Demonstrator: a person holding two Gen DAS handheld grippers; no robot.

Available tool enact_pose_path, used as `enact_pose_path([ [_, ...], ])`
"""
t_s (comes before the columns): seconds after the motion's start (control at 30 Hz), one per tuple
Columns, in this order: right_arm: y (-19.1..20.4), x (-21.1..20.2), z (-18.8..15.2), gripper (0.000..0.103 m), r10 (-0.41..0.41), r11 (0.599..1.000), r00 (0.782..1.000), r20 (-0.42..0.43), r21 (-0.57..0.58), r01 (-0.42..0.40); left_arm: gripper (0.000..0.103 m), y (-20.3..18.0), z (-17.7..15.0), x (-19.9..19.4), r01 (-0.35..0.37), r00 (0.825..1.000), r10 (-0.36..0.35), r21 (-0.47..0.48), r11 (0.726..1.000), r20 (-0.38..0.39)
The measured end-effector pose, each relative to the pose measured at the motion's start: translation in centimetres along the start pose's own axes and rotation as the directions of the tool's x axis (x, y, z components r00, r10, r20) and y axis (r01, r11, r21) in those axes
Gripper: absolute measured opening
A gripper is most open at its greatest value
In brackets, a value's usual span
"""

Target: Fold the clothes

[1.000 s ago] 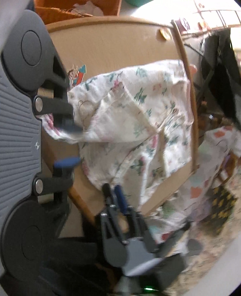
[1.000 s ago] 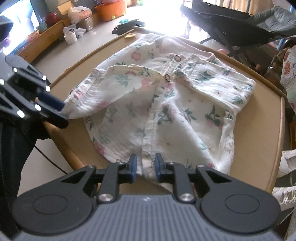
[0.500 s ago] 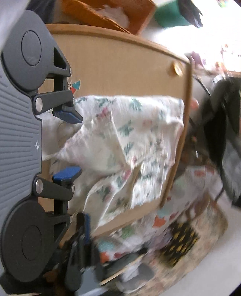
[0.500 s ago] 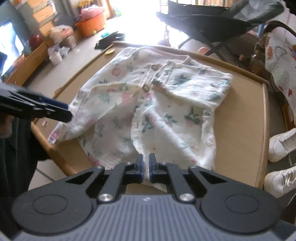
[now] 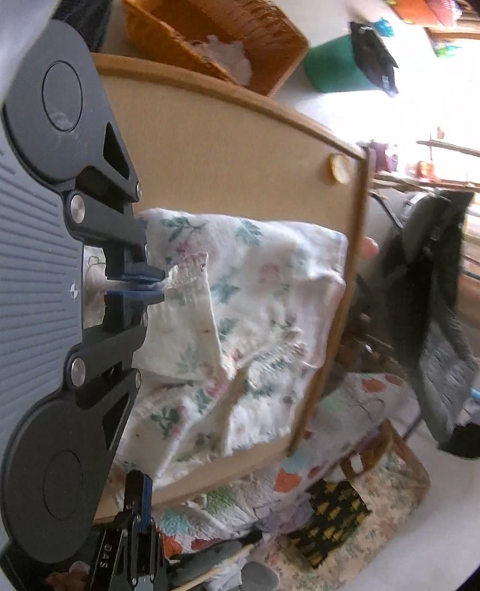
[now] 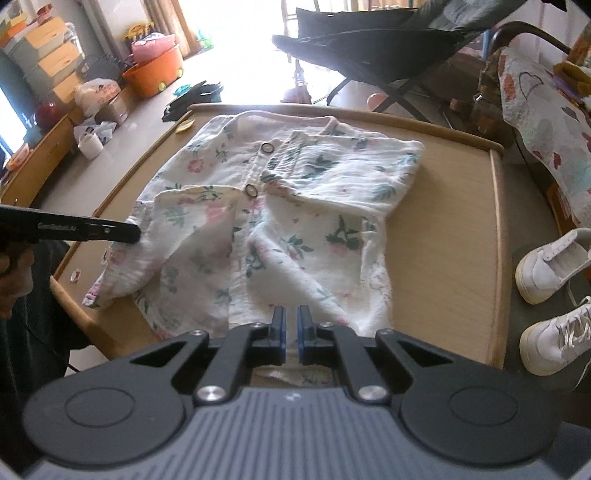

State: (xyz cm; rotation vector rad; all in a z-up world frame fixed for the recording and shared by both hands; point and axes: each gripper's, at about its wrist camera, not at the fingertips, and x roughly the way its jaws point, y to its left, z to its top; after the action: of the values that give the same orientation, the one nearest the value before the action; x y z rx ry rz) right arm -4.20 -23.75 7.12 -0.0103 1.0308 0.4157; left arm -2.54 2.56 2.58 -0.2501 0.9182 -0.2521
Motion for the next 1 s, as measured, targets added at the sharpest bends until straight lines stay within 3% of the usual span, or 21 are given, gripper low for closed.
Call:
enact_pose_path([
  [0.17,0.3,-0.2,0.0,0.007,0.045,0.999,0.999,0.009,-0.014,-0.045,0.003,-2.7,0.1,-2.1,0.097,0.99,-0.113,0.182,0.979,0.083],
  [0.33,1.2,0.2,-0.2,0.01,0.058,0.998,0.998,-0.006,-0.036,-0.058,0.003,-4.5,-0.4,-1.7,0.206,0.978,-0.209,0.224,0.953,-0.008],
  [0.57,2.2,0.9,-0.5,0.018,0.05,0.996,0.999,-0.008,-0.067,-0.051,0.004,-5.0,-1.1,-1.0,0.162,0.987,-0.152,0.28,0.946,-0.057],
  [0.7,2.4,1.0,-0.4,0.019,0.059,0.997,0.998,0.006,-0.045,-0.059,0.006,-4.6,-1.0,-1.3,0.178,0.984,-0.169,0.303,0.936,-0.057],
  [0.87,2.3,1.0,0.0,0.02,0.055,0.998,0.998,0.003,-0.034,-0.055,0.009,-7.0,-1.3,-1.4,0.165,0.986,-0.162,0.45,0.878,-0.046],
  [1.0,2.0,1.0,-0.2,0.02,0.034,0.999,0.999,-0.009,-0.036,-0.035,0.011,-8.8,-1.4,-0.9,0.205,0.978,-0.189,0.502,0.84,-0.084],
])
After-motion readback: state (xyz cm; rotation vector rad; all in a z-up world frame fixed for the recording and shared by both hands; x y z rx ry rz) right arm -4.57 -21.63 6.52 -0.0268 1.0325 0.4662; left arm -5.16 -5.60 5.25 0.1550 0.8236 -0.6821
